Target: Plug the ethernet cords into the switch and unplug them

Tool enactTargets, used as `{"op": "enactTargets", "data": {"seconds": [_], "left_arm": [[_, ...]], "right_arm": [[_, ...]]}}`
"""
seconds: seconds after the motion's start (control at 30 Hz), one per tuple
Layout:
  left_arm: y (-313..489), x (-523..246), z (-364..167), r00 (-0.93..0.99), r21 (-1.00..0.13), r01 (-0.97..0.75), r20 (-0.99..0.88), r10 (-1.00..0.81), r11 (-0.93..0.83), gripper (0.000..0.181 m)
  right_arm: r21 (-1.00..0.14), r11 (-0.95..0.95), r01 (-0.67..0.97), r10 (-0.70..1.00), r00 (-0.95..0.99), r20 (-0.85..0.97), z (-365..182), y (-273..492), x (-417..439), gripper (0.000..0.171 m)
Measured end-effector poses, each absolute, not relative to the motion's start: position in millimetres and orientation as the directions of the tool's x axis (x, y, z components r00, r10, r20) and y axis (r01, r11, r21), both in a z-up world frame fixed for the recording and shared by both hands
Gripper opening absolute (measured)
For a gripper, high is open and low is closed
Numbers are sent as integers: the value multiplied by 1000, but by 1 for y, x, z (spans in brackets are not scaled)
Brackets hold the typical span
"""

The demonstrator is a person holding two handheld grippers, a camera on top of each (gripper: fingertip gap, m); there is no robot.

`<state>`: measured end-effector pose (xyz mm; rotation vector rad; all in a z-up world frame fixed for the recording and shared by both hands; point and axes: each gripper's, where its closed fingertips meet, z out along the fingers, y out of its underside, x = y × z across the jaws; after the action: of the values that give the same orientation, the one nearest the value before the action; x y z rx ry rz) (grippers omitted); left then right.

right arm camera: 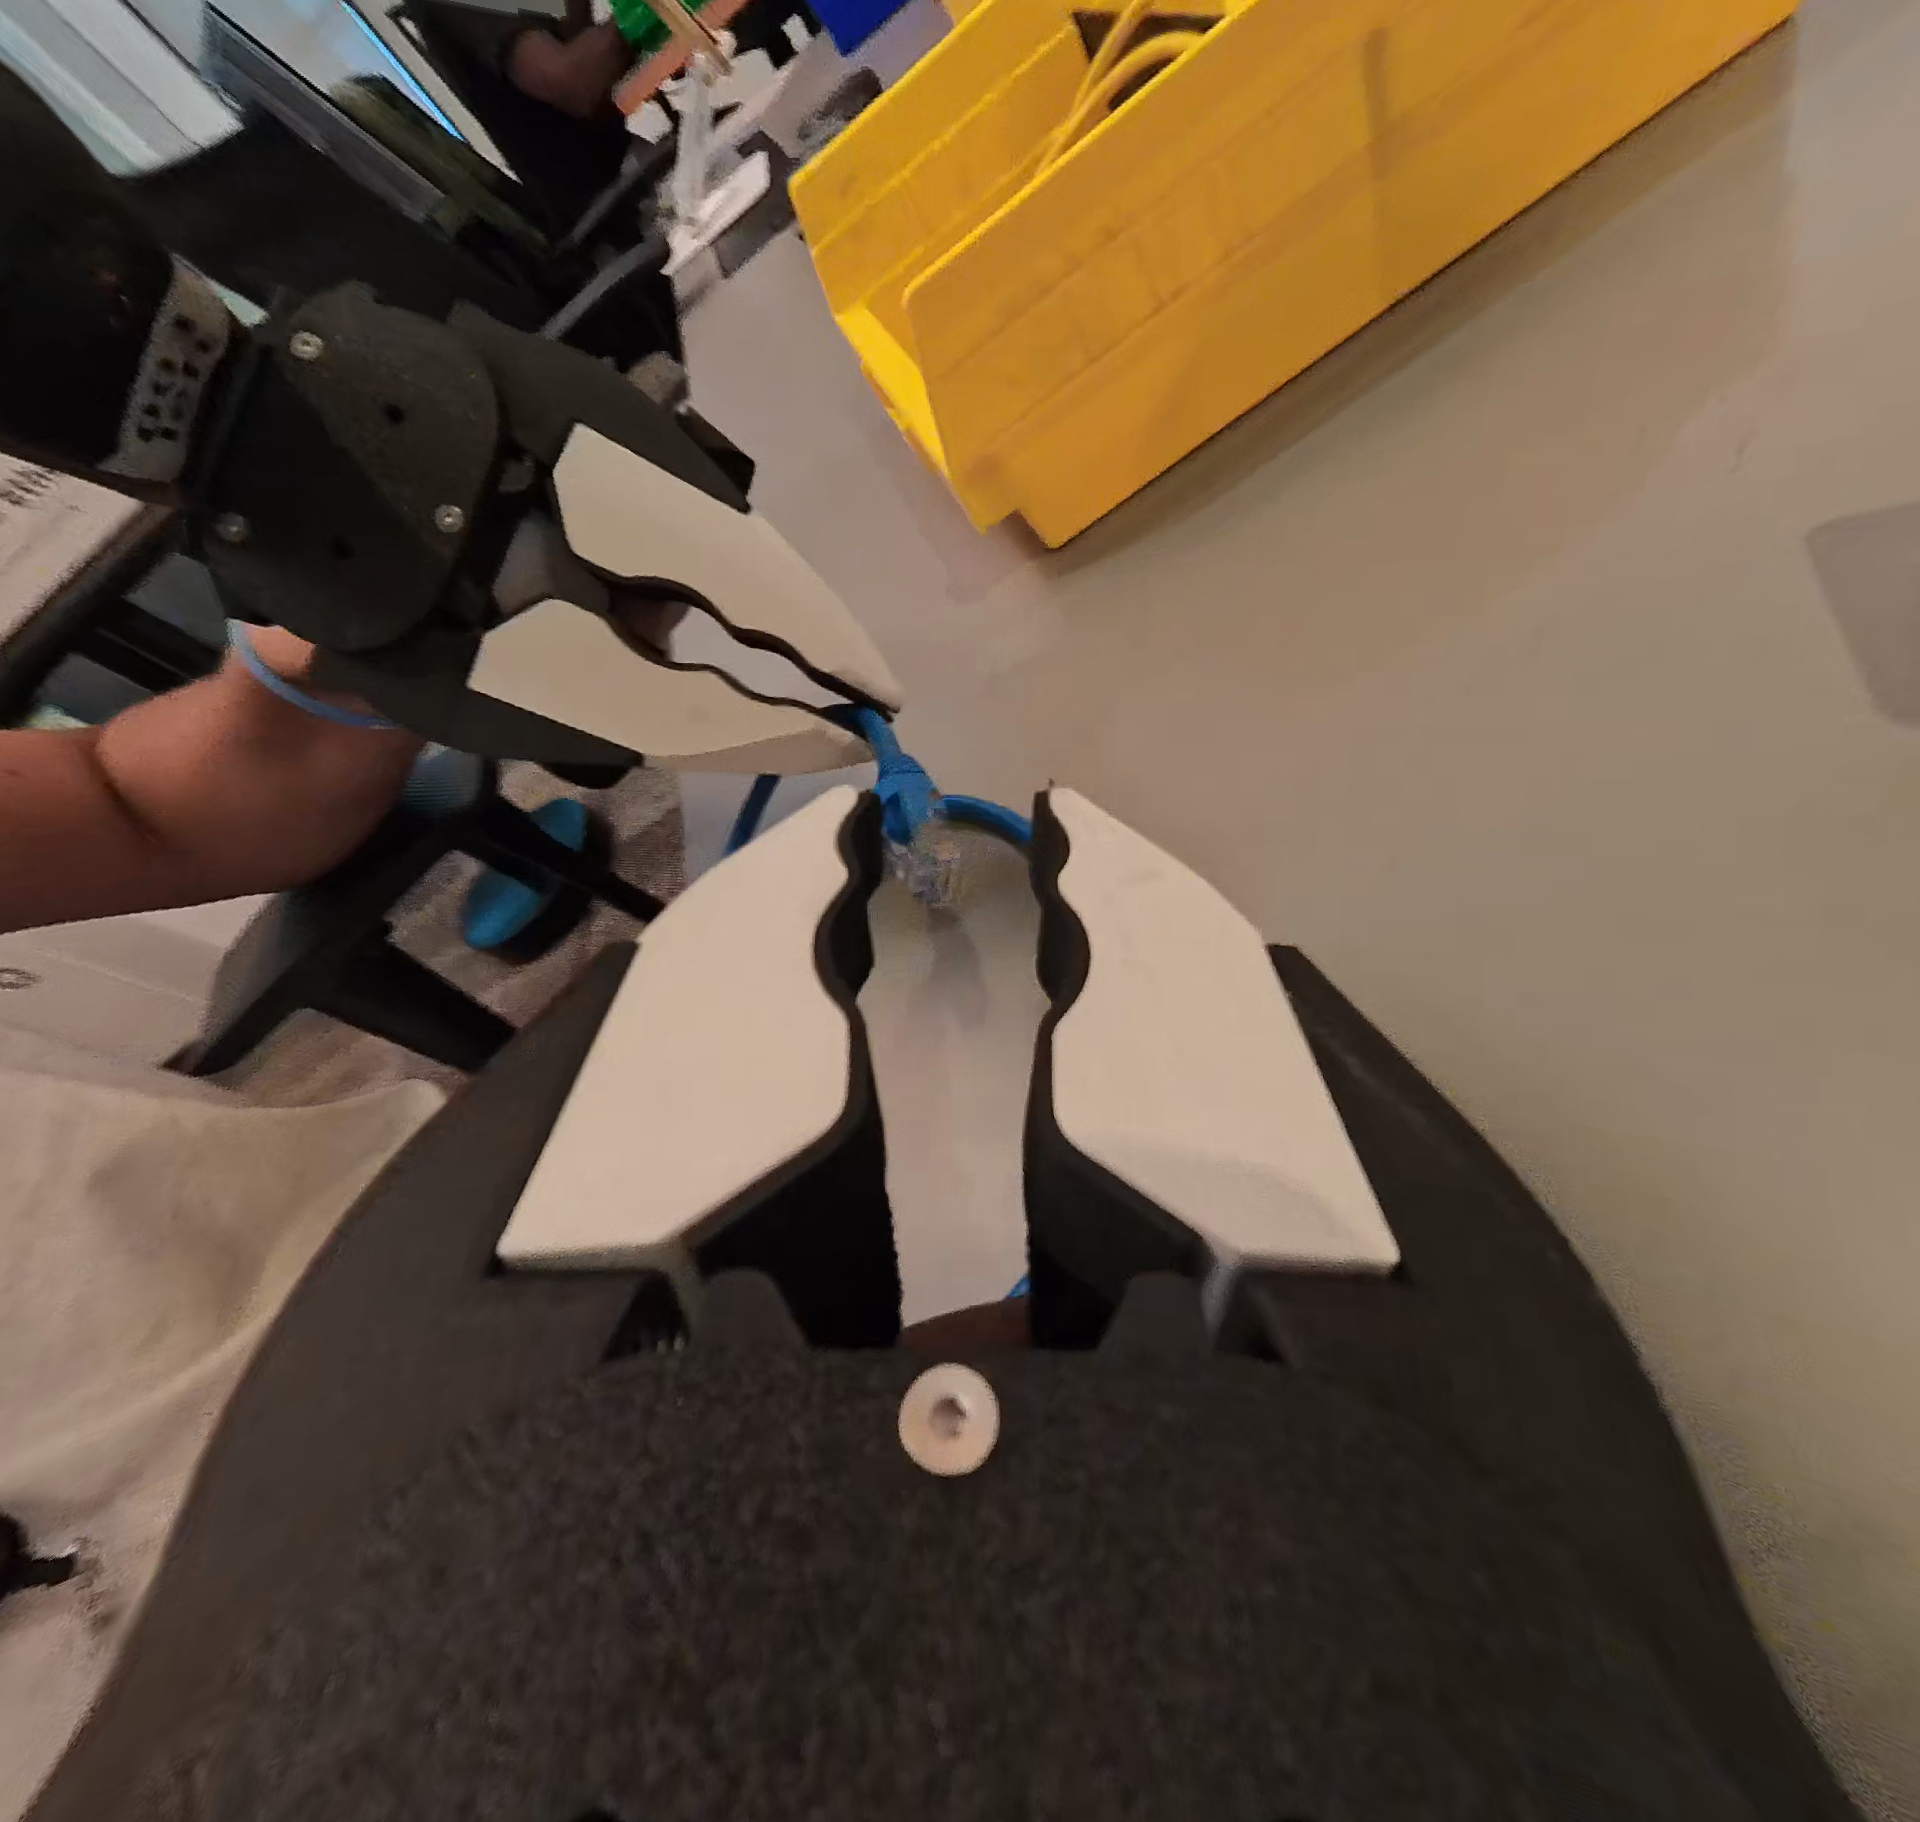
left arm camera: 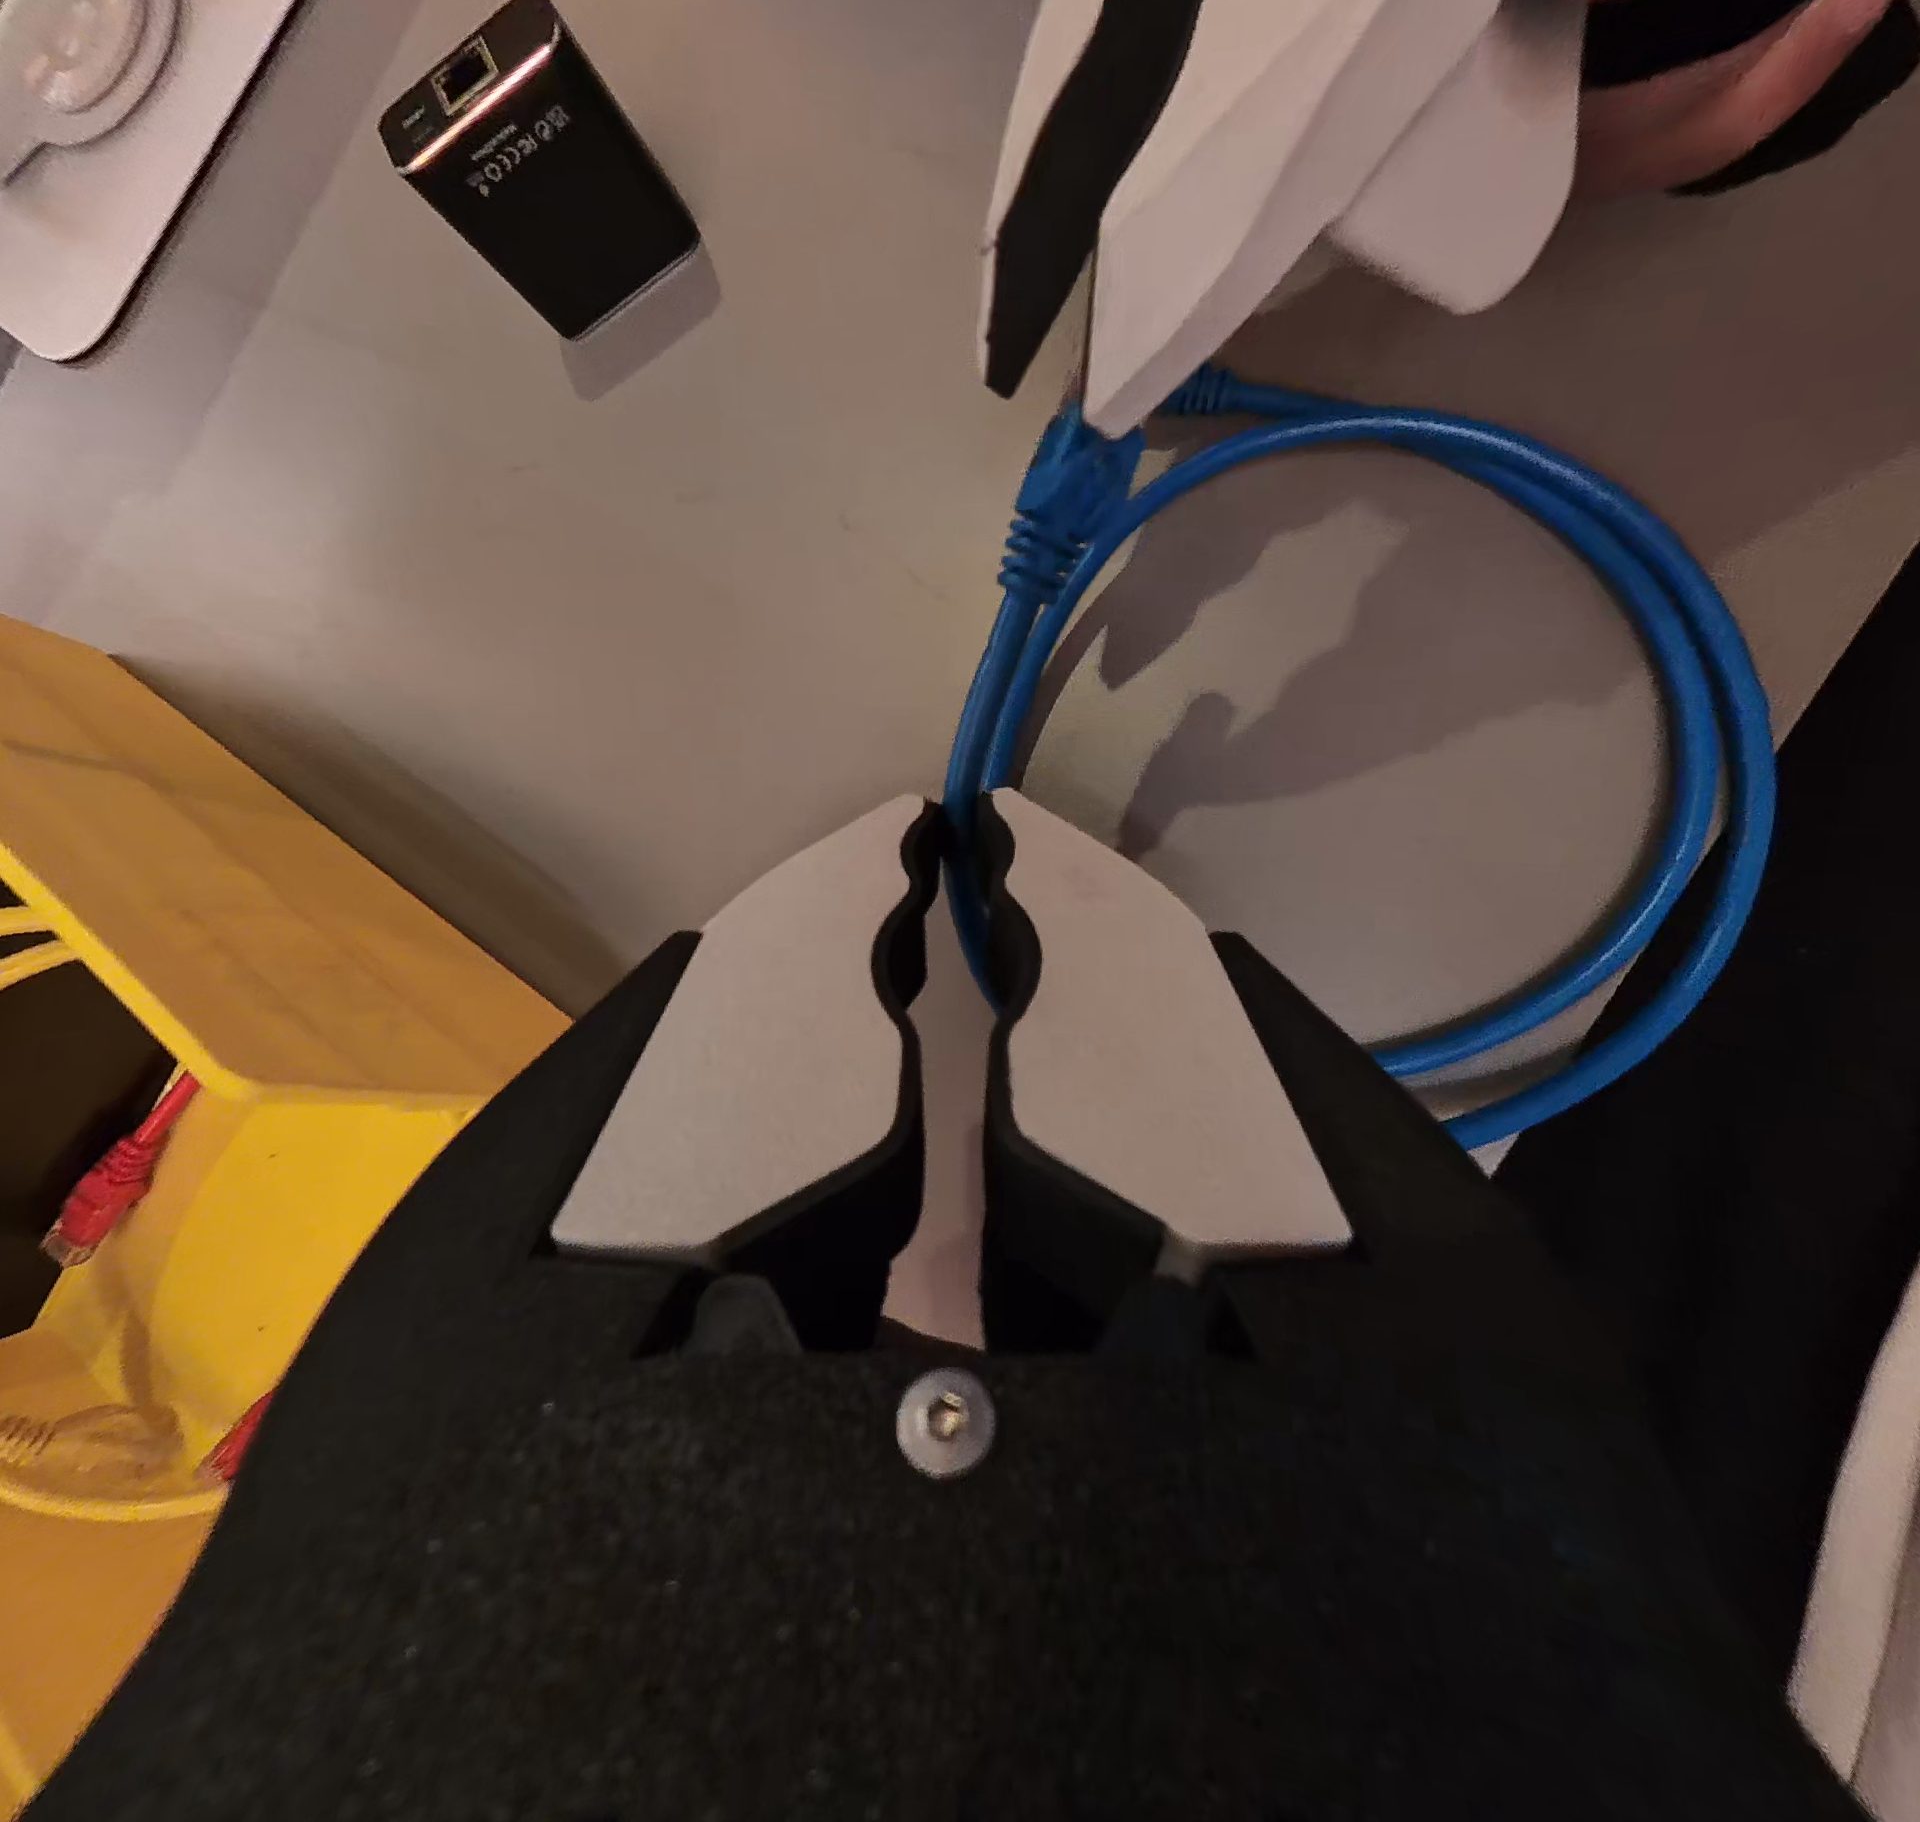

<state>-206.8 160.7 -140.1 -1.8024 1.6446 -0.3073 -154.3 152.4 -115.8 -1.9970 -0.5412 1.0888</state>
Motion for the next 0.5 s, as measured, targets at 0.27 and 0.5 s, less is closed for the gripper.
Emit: {"op": "enactTargets", "data": {"seconds": [0.27, 0.5], "left_arm": [[161, -208, -137, 182, -629, -777, -257, -949, 22, 5], [154, -204, -133, 145, -646, -761, -265, -953, 63, 5]], "right_arm": [[-765, -635, -110, 700, 335, -630, -98, 135, -153, 31], [-762, -640, -96, 698, 342, -629, -107, 139, -152, 12]]}}
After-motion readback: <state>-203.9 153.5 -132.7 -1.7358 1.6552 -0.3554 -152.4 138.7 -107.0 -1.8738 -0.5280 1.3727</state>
